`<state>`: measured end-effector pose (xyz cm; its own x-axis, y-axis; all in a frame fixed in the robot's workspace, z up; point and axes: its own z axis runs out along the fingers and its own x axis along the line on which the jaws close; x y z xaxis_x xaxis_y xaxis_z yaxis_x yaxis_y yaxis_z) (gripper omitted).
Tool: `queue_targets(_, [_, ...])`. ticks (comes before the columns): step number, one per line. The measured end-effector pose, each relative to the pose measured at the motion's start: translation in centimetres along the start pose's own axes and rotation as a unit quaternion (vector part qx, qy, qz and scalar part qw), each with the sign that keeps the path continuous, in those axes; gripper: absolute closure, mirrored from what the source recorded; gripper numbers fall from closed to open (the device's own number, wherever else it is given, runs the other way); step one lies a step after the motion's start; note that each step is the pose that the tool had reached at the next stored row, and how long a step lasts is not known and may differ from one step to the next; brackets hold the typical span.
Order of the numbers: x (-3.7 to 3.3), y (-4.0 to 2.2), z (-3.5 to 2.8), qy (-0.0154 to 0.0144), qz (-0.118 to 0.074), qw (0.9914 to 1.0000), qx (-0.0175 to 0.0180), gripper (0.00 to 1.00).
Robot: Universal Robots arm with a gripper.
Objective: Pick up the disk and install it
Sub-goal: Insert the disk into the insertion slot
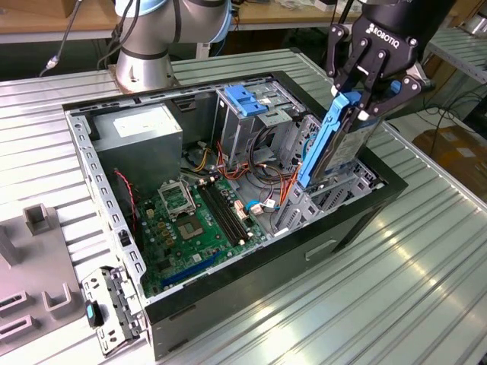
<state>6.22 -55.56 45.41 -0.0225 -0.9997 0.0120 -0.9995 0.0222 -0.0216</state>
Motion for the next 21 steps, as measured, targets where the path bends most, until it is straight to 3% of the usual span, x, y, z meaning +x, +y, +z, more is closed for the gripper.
queue_targets(3, [0.34,-0.01,0.09,-0.0010,-0.001,1.00000,0.0000,0.63])
queue_targets(21, [0.74,-0.15,0.75,-0.0012,-0.009,0.99996,0.0000,0.63])
